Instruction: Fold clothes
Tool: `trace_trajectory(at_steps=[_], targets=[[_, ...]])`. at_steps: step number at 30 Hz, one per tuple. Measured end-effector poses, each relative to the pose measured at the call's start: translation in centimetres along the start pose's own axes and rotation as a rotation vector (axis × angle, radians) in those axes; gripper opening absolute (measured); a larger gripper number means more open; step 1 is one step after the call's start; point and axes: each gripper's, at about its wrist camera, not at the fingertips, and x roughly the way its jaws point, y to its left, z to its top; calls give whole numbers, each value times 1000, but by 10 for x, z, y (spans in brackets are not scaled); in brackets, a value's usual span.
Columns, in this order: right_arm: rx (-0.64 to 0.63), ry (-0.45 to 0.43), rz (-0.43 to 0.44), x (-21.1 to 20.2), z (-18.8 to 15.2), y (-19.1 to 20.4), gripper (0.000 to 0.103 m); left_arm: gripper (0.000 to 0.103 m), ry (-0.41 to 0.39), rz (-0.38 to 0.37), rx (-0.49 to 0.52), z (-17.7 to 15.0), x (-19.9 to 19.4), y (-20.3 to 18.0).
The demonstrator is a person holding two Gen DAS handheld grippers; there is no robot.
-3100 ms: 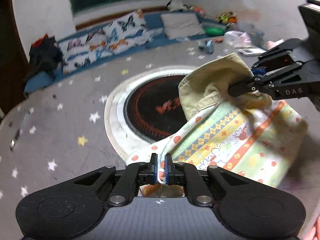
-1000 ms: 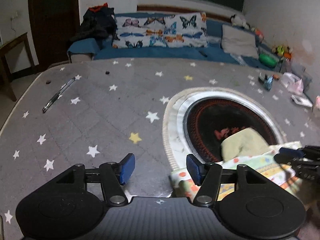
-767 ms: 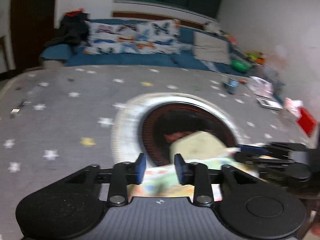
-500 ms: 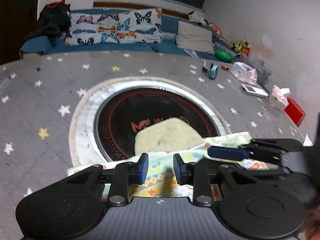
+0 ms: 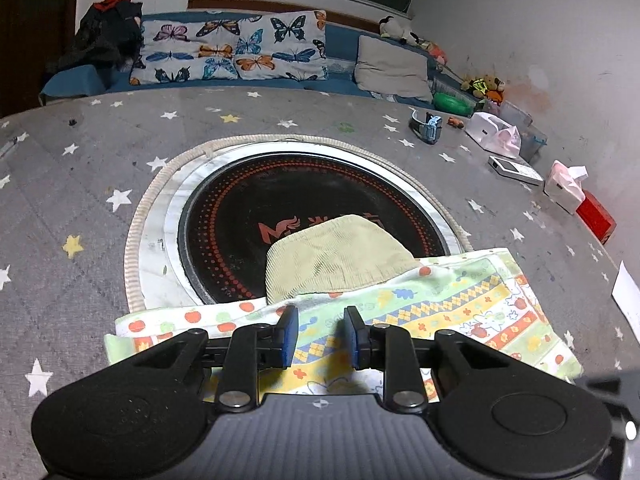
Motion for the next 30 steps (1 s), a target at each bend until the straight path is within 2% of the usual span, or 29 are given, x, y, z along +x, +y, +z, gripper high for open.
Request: trace_trajectory(at_steps=[4, 11, 15, 19, 23, 30], targets=[[-34, -20, -20, -9, -9, 13, 26, 27, -25, 24, 10, -3, -8, -5], [55, -57, -20, -29, -7, -5, 26, 27, -131, 4, 95, -30, -63, -27], [107, -60, -59, -32, -10, -20, 26, 27, -132, -20, 110, -58, -78, -34], [164, -53, -102, -37, -20, -33, 26, 27, -116, 5, 112, -84, -81, -33], [208, -23, -157, -45, -35, -48, 26, 28, -119, 9, 61, -98, -86, -20], [252, 6, -201, -63, -51, -64, 24, 30, -129, -8, -58, -104, -95, 6]])
